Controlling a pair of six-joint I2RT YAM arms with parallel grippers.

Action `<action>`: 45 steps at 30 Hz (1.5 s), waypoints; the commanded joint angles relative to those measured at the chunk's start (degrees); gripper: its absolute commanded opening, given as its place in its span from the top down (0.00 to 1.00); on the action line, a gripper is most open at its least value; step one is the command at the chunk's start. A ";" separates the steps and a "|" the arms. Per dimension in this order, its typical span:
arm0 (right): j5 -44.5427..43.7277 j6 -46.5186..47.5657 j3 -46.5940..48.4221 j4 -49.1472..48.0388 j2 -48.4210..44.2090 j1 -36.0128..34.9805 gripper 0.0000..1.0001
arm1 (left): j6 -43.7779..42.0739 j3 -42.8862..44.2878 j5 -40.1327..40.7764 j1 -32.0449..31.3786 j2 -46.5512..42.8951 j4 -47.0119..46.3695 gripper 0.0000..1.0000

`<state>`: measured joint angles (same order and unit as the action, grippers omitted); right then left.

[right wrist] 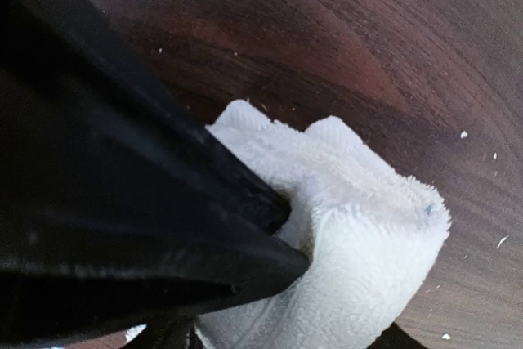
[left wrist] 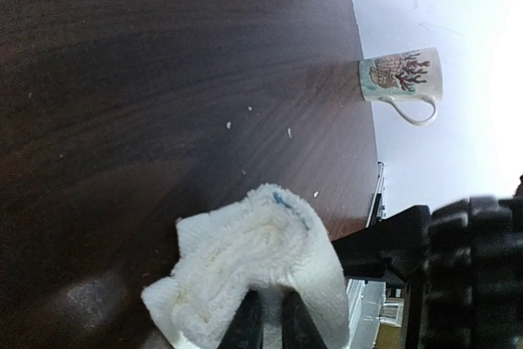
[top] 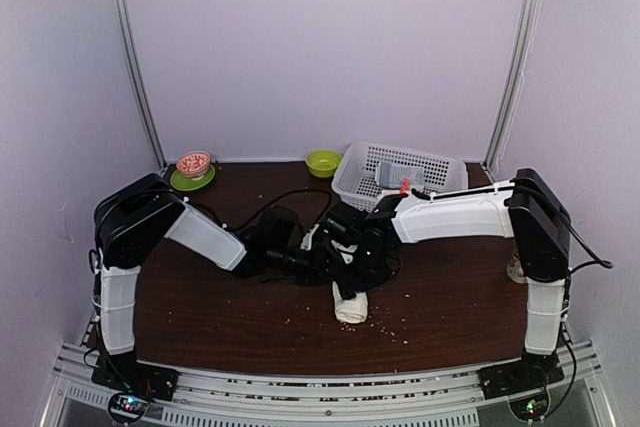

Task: Roll the towels
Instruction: Roll the towel at the center of the board.

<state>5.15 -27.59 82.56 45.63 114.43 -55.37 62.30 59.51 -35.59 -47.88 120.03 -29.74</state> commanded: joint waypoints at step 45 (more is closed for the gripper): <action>8.83 -10.97 -12.85 -9.52 -14.30 3.24 0.22 | 1.61 -1.24 1.82 1.38 4.43 5.30 0.92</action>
<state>11.79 -33.89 70.78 38.94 104.64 -54.26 65.14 60.25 -36.67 -46.87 122.67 -31.86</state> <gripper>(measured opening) 0.782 0.083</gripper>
